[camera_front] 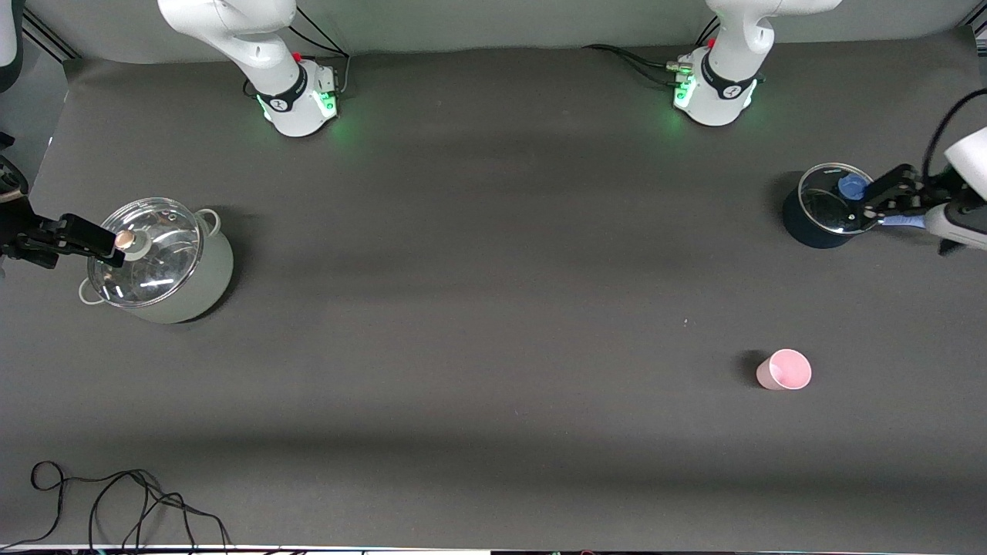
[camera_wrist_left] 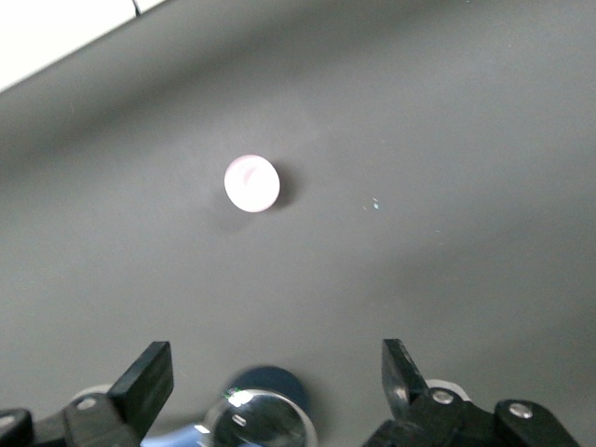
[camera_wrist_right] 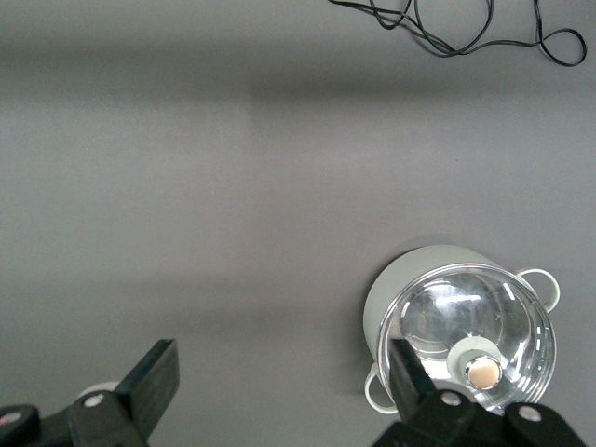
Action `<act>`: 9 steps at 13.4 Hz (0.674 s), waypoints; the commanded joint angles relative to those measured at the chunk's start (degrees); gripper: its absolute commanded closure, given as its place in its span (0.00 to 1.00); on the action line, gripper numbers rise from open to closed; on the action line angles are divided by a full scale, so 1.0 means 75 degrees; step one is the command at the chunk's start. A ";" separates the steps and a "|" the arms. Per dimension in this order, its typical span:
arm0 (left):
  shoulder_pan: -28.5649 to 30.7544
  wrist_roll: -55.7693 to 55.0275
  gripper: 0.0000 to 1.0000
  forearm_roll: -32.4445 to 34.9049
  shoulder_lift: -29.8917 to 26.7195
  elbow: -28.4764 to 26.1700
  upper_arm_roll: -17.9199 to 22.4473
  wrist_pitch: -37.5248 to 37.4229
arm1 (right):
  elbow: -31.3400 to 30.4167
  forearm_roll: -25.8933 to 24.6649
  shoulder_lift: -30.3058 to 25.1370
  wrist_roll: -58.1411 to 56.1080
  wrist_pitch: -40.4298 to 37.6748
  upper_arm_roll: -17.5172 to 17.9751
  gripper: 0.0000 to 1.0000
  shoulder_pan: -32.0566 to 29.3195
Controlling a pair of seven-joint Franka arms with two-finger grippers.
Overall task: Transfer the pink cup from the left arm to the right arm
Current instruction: 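Move the left gripper from the saucepan toward the pink cup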
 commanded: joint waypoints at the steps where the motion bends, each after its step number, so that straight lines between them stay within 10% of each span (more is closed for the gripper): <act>1: 0.0375 0.1848 0.00 -0.0367 0.0253 0.0271 0.0013 0.0447 | 0.0163 0.0151 0.0064 -0.0149 -0.0009 -0.0047 0.00 0.0024; 9: 0.2390 0.6550 0.00 -0.3810 0.1412 0.0247 0.0002 0.0625 | 0.0151 0.0151 0.0064 -0.0149 -0.0009 -0.0036 0.00 0.0024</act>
